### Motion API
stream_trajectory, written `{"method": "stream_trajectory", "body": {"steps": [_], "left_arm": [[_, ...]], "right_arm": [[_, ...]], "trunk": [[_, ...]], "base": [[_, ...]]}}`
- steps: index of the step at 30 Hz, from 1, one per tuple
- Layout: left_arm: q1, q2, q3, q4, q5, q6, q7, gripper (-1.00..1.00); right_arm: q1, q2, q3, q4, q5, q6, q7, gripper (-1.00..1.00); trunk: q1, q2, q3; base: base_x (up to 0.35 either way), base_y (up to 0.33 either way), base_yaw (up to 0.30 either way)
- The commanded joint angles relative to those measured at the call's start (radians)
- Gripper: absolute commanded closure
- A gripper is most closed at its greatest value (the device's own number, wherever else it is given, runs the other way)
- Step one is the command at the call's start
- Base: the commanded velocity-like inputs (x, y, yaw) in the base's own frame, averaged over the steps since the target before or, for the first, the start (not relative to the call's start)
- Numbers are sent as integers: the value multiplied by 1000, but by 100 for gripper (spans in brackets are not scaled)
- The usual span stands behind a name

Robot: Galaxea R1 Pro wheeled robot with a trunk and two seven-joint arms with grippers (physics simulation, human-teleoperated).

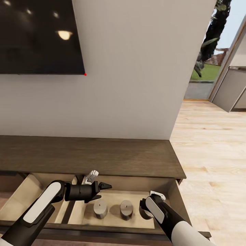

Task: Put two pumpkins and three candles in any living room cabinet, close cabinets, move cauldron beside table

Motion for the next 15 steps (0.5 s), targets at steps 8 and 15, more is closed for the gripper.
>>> {"method": "stream_trajectory", "body": {"steps": [8,15], "left_arm": [[-1,1,-1,-1,11,-1,10,-100],[-1,1,-1,-1,11,-1,10,-100]], "right_arm": [[-1,0,5,-1,-6,2,-7,100],[-1,0,5,-1,-5,2,-7,100]], "trunk": [[0,0,-1],[0,0,-1]], "base": [[34,0,0],[7,0,0]]}}
